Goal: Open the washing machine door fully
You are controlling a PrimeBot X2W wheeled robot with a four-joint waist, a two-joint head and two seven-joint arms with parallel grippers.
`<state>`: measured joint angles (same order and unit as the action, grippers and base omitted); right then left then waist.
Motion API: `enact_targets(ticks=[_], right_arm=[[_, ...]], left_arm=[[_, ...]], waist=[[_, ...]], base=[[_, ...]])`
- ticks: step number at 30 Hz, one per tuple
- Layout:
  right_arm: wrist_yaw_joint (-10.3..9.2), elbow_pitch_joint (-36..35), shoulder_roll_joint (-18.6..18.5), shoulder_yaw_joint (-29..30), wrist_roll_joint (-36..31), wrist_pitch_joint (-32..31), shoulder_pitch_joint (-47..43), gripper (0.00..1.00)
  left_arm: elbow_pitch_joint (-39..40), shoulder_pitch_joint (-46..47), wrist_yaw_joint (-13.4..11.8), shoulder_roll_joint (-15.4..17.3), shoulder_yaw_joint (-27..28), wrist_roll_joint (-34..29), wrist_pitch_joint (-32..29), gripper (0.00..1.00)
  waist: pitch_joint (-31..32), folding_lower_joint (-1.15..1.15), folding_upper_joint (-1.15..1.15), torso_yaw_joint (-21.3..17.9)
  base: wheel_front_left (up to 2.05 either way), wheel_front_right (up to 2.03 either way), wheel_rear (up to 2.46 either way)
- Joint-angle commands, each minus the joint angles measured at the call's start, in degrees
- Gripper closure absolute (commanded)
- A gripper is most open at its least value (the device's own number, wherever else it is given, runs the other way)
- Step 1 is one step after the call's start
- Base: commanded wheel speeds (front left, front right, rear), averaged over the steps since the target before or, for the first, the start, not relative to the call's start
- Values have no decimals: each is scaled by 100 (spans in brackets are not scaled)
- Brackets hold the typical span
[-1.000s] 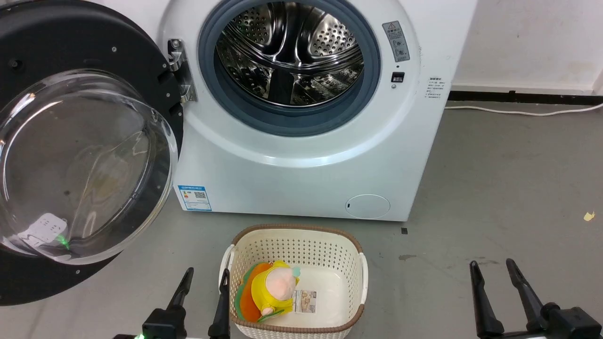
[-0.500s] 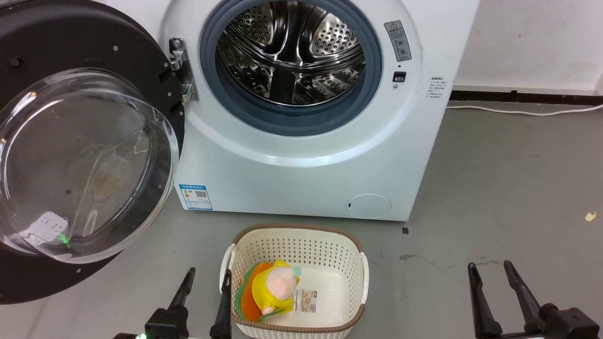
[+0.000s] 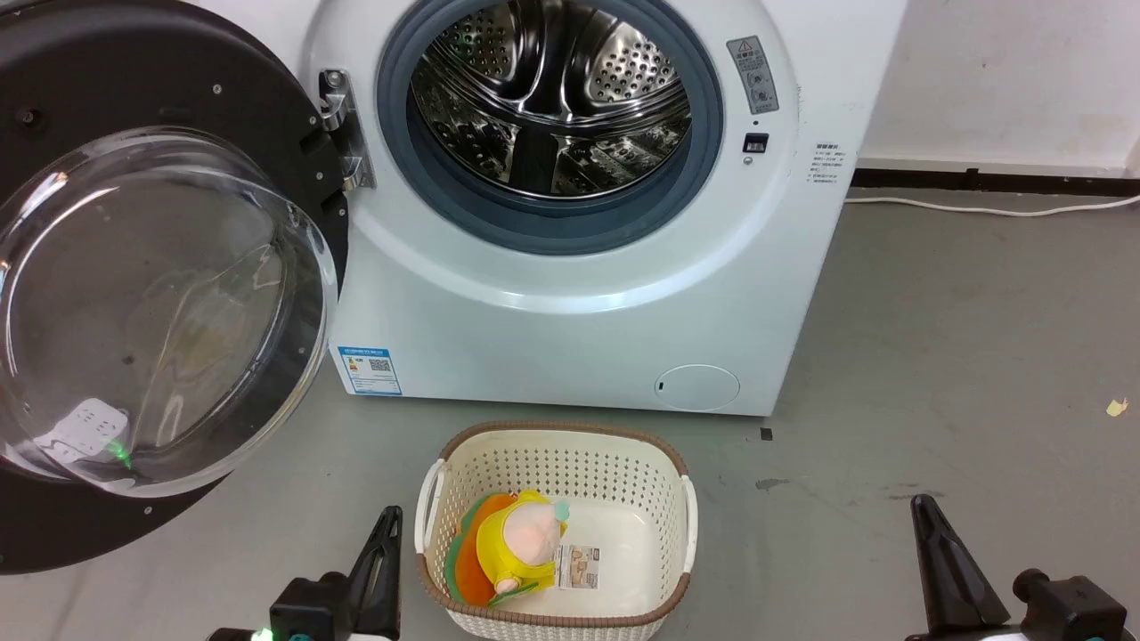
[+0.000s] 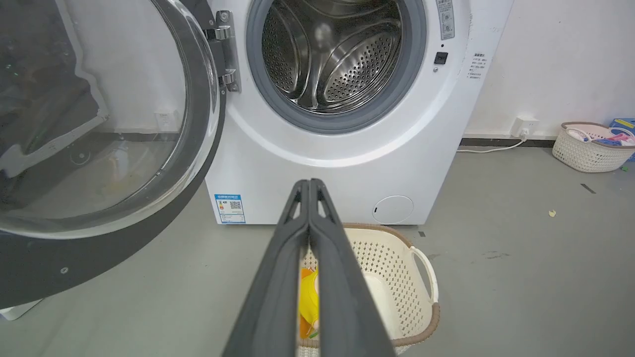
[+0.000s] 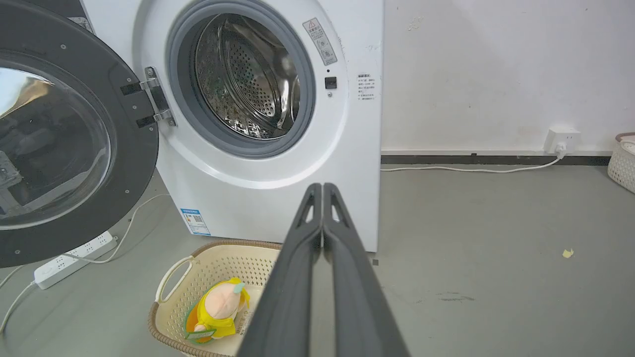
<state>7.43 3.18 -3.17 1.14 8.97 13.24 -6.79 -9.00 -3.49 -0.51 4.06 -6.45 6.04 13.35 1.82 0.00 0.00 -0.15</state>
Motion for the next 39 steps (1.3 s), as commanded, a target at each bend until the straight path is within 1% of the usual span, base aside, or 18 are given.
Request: enact_targets(ticks=[1,39], right_arm=[[1,-29,3,-10,-40,-28,62,100],[2,-131,13,-46,-343,-487,280,100]], left_arm=[[51,41,6,-15,33,-61,-44,100],[352,150,22,-51,250,-253,-501,100]], waist=[[-3,0,0,0],[-67,0,0,5]], base=[[0,0,0],[0,0,0]])
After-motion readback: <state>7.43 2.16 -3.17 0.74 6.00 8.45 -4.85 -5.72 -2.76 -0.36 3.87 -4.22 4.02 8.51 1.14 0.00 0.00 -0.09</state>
